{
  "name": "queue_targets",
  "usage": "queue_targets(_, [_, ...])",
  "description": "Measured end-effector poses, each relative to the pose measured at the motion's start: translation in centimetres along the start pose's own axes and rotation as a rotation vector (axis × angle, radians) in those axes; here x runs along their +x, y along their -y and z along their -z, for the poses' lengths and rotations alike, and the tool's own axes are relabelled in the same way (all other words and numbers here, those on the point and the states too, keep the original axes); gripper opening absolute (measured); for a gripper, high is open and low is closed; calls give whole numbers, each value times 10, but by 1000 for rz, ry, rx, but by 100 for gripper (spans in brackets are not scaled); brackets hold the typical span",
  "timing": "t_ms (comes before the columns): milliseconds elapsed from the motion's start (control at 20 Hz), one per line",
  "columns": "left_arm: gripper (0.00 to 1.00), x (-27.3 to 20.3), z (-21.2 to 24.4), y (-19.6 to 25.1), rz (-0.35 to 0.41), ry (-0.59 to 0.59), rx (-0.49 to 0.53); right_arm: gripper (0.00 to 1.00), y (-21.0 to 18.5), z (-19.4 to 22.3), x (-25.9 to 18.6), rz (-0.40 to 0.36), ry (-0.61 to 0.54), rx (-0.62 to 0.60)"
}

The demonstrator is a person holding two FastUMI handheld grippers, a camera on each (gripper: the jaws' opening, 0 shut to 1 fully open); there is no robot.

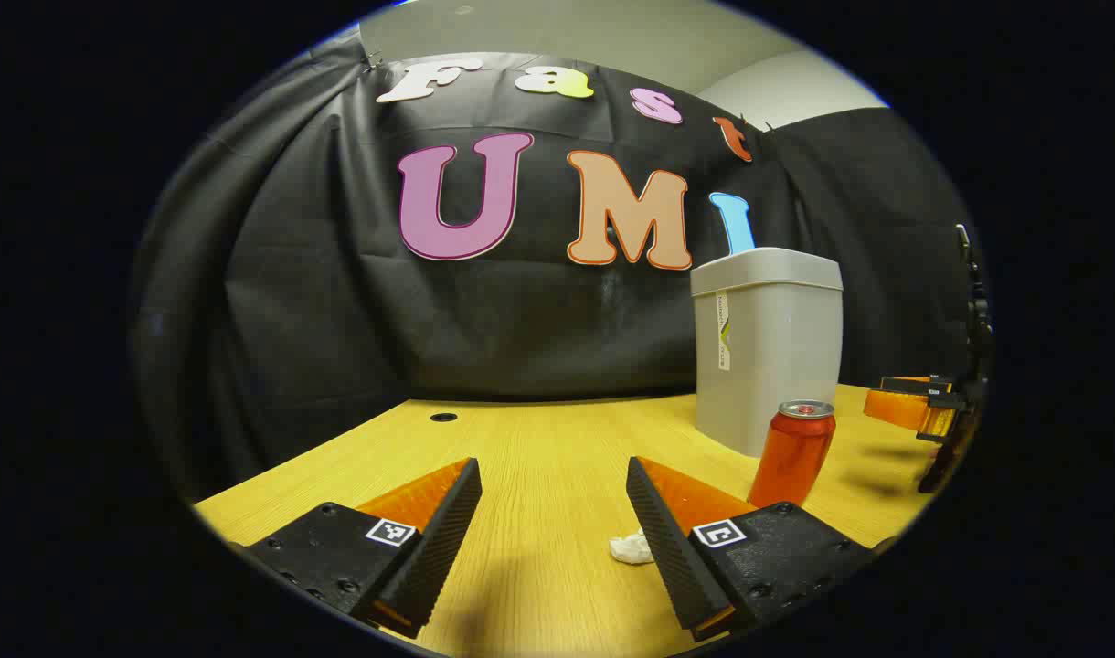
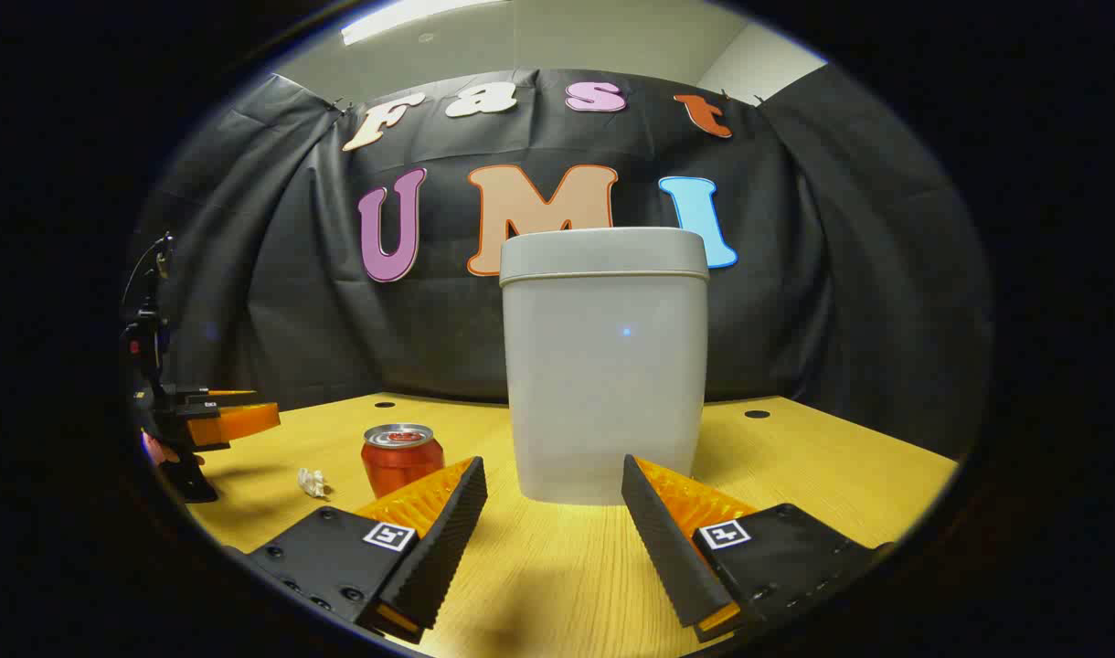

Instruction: Press the lid of the desktop garbage bin to open it, pick up the crumpled paper on the desktop and throw it into the bin, then pick up the pop can on the desktop and drop it into the bin, and finally close the garbage bin lid.

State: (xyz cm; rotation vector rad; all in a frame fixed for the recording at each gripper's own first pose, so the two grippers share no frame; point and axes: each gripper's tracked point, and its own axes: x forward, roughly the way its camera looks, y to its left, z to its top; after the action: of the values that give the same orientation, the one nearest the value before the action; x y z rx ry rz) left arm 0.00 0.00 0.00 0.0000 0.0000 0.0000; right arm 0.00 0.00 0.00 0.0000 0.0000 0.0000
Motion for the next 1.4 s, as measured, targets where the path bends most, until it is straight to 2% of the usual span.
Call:
queue_targets(350, [92,1,1,0,-3,2,0,97,0,0,-1,0,1,-1])
queue_targets(450, [94,1,2,-3,-11,-1,0,97,0,0,-1,0,1,-1])
queue_targets(700, [94,1,1,-11,-61,1,3,97,1,0,0,7,0,-2])
queue_targets(1300, [92,0,0,-9,-53,6,2,97,6,0,-2,40,3,-4])
queue_targets(1350, [96,1,1,-10,-55,4,-1,97,8,0,-1,45,3,-4])
queue_targets(1400, [94,1,1,-10,-55,1,0,97,7,-1,-1,44,3,-4])
